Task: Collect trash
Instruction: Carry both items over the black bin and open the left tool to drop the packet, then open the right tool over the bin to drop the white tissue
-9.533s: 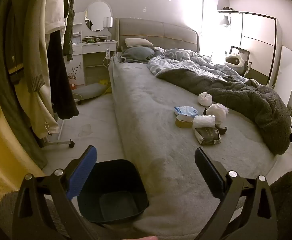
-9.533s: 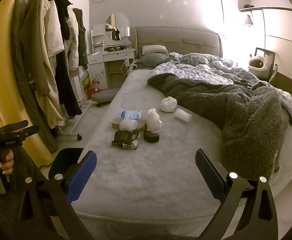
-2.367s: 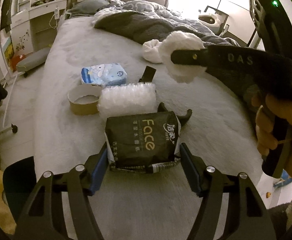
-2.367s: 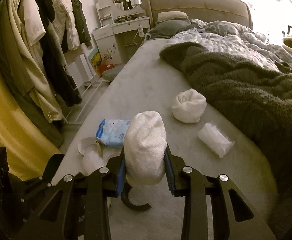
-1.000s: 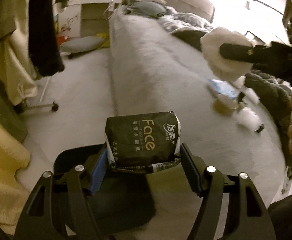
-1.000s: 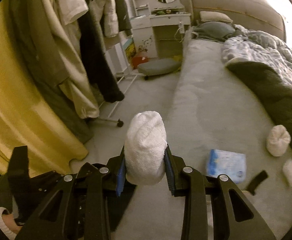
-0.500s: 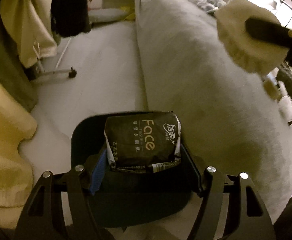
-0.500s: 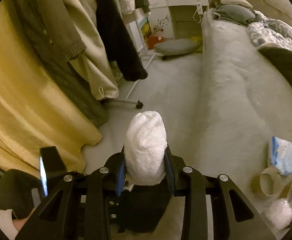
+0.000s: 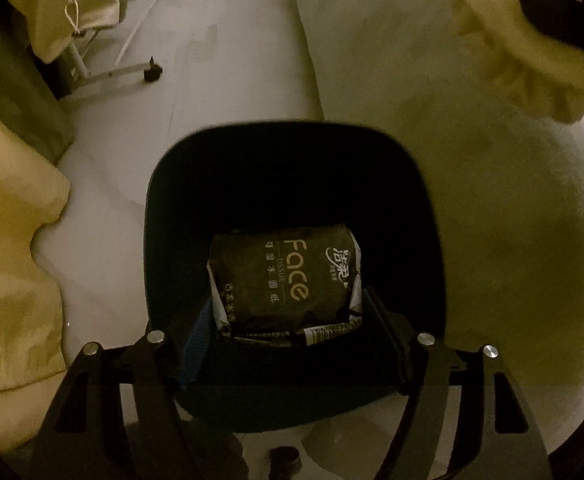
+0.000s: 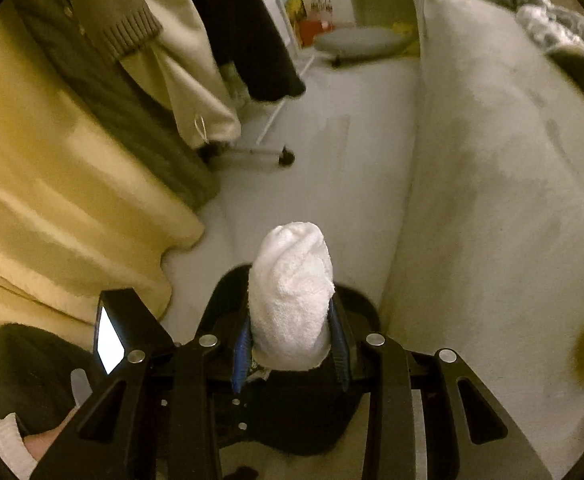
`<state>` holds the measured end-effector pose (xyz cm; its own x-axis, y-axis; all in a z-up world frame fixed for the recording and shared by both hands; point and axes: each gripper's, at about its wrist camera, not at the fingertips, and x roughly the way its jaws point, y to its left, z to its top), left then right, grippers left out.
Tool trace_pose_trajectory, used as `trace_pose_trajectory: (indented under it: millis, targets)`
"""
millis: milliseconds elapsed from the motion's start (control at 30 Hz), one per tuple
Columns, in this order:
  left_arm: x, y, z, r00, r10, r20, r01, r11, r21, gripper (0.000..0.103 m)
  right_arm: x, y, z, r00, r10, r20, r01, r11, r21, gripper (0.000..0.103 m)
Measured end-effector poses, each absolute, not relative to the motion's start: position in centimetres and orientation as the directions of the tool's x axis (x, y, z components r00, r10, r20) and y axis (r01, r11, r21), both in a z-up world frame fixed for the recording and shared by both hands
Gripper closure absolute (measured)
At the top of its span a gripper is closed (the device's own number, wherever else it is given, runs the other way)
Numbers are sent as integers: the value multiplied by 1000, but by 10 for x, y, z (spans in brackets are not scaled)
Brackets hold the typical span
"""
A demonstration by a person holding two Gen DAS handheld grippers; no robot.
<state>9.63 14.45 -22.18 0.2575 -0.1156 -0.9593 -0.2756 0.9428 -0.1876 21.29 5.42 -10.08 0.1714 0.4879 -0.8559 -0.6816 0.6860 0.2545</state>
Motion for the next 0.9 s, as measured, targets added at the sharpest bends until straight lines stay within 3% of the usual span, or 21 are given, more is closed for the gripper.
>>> trace_pose_trajectory:
  millis: [233, 500, 900]
  targets:
    - [89, 146, -223, 238, -126, -963, -269, 944, -190, 22, 212, 66, -140, 93, 426, -900, -666, 698, 262, 69]
    - [76, 165, -198, 311, -111, -944, -273, 941, -200, 22, 211, 78, -191, 20, 367, -930, -635, 723, 272, 69]
    - [54, 187, -139, 466, -58, -883, -283, 936, -211, 32, 196, 87, -238, -13, 257, -966, -642, 739, 206, 69]
